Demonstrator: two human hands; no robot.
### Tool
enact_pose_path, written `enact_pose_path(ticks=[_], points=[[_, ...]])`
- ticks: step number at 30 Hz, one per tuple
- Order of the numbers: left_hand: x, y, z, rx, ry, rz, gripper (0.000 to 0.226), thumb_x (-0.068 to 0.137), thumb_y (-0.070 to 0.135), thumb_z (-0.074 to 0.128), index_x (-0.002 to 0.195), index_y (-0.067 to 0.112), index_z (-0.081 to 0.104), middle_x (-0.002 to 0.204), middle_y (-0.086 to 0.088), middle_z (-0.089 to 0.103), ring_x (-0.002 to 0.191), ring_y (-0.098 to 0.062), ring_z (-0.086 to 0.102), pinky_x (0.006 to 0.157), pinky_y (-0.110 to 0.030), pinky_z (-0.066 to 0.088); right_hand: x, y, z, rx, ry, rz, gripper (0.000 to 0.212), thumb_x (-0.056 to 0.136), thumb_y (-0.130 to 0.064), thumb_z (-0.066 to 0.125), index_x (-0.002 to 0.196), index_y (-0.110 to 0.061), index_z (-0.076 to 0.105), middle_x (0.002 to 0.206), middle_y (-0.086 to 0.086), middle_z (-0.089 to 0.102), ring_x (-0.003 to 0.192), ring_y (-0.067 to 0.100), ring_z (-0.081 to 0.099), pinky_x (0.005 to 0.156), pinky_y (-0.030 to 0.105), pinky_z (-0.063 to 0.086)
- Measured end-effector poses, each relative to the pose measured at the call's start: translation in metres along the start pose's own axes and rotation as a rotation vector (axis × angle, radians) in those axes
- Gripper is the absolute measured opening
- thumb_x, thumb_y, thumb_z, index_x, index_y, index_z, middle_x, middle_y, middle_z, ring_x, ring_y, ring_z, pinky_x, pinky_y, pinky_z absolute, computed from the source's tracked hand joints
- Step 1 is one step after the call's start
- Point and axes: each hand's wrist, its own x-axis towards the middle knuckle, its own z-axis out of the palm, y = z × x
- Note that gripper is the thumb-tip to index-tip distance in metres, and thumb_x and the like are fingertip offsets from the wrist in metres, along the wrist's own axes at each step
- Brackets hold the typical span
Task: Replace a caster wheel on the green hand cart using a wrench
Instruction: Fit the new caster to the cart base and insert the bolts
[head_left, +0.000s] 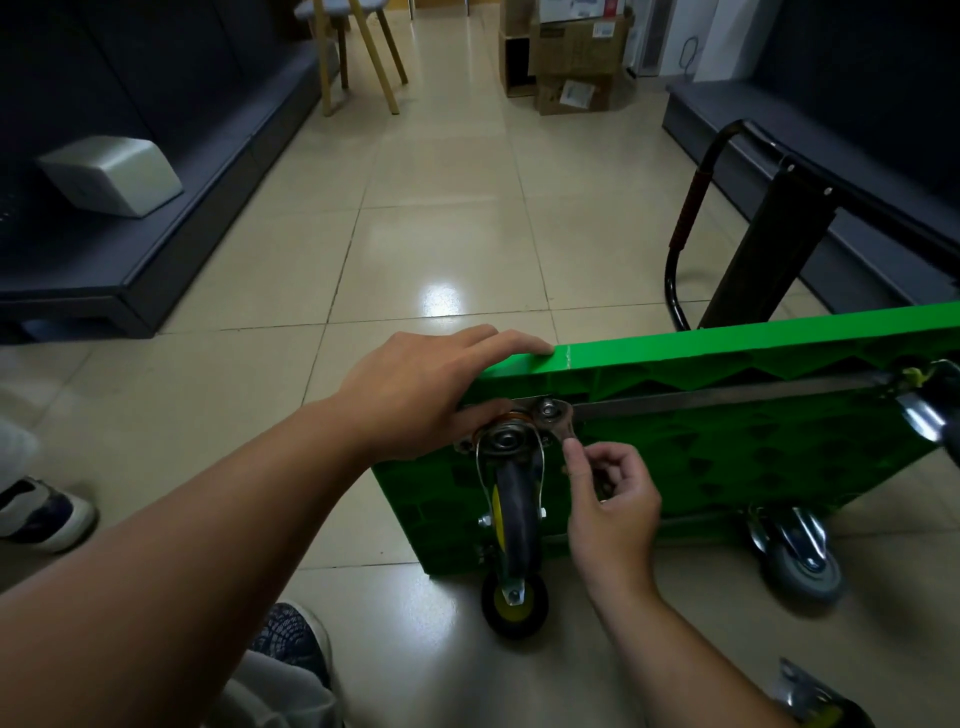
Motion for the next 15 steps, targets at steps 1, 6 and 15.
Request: enact_pose_path(ticks=[1,6,15], points=[[0.0,0.0,0.0,0.006,0.004,-0.003,0.059,0.095,0.056,0.051,0.149,0.055,0.028,0.138,0.017,0.057,0.074,-0.014,0.063,0.061,-0.036,0.056,-0.001,0.002,0.004,0.0,-0.005,0.004,0.023,0.085,-0.04,0.069,0.085,-0.019,0.06,0.078,-0.004,0.066,0.074,0.007,0.065,0.067,0.013,0.049],[-0.002,0.003,-0.002,0.011,0.001,0.001,0.058,0.095,0.054,0.049,0.15,0.052,0.028,0.134,0.016,0.058,0.074,-0.013,0.062,0.061,-0.038,0.056,0.003,0.002,0.013,0.015,-0.012,0.011,0.021,0.088,-0.033,0.069,0.083,-0.015,0.061,0.072,-0.005,0.068,0.069,-0.002,0.063,0.063,0.01,0.046],[-0.001,0.002,-0.003,0.006,0.014,0.004,0.058,0.094,0.059,0.045,0.149,0.054,0.028,0.136,0.019,0.055,0.077,-0.014,0.062,0.062,-0.033,0.049,0.068,-0.106,-0.043,-1.138,-0.167,-1.161,0.03,0.09,-0.041,0.076,0.083,-0.013,0.066,0.08,0.003,0.066,0.083,0.029,0.06,0.087,0.041,0.036]])
